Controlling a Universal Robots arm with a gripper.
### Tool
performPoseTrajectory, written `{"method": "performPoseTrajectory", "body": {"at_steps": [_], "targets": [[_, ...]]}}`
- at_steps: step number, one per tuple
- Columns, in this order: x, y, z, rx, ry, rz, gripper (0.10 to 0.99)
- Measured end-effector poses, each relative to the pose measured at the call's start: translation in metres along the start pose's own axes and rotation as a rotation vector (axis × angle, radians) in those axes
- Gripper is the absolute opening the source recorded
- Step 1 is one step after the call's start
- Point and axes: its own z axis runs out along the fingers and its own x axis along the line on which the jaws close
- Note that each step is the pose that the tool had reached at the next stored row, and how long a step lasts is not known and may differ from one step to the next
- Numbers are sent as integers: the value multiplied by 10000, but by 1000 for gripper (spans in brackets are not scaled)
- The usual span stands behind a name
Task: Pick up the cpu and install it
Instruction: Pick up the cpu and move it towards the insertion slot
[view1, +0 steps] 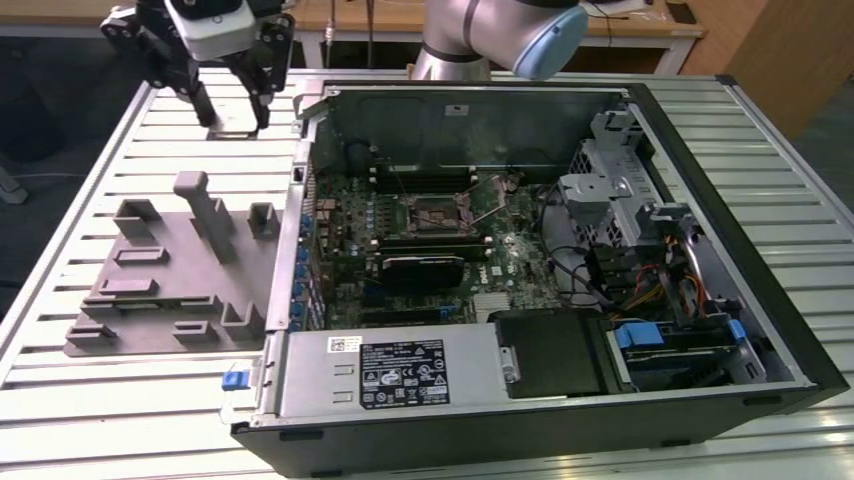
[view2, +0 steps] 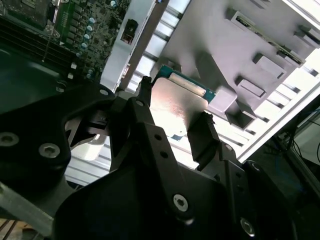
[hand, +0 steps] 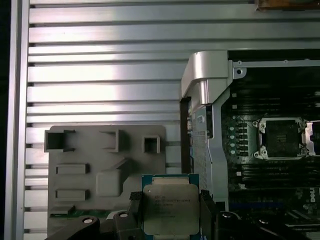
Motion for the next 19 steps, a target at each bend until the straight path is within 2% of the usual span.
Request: {"method": "performPoseTrajectory", "body": {"at_steps": [19], "targets": [[-336, 58, 1, 0, 0, 1, 541]]}}
